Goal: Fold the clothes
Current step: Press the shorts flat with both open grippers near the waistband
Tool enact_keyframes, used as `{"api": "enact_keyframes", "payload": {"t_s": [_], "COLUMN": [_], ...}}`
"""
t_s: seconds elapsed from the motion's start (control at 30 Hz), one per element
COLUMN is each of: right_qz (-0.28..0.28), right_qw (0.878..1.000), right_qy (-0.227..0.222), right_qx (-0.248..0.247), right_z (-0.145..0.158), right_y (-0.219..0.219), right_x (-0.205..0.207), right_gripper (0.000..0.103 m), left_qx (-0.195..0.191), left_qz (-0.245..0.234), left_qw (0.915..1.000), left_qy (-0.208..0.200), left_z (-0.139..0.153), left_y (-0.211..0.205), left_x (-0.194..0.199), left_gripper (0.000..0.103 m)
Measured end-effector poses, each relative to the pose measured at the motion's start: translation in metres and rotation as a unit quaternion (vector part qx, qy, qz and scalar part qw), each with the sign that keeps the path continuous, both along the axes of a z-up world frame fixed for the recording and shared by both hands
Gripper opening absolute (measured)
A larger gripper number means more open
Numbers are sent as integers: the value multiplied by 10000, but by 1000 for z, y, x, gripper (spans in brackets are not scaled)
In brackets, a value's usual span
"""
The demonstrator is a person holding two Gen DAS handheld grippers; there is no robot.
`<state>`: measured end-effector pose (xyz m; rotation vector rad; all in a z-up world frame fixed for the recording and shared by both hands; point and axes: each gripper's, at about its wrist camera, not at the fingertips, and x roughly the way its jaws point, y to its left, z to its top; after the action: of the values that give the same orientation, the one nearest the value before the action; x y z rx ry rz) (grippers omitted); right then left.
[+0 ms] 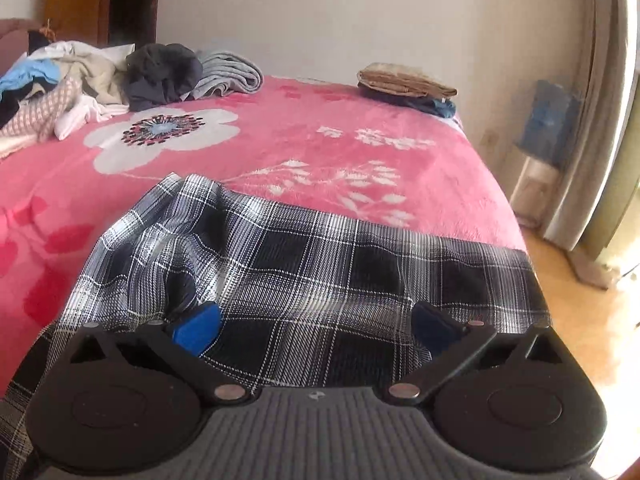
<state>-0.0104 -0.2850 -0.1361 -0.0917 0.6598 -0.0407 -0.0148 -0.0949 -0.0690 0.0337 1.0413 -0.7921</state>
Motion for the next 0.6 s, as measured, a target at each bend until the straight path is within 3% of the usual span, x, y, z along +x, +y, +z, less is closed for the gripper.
{"api": "enact_keyframes", "payload": {"t_s": [0.6], "right_qz": [-11], "right_qw": [10000], "right_qy": [9], "right_qx": [17], "right_z": [0], "right_y": [1], "right_x": [0], "right_gripper": [103], "left_qx": [-60], "left_qz": [104], "left_qw": [9999], "left_qy": [108], "left_z": [-4], "left_y": [6], "left_x": [9], "left_gripper": [63]}}
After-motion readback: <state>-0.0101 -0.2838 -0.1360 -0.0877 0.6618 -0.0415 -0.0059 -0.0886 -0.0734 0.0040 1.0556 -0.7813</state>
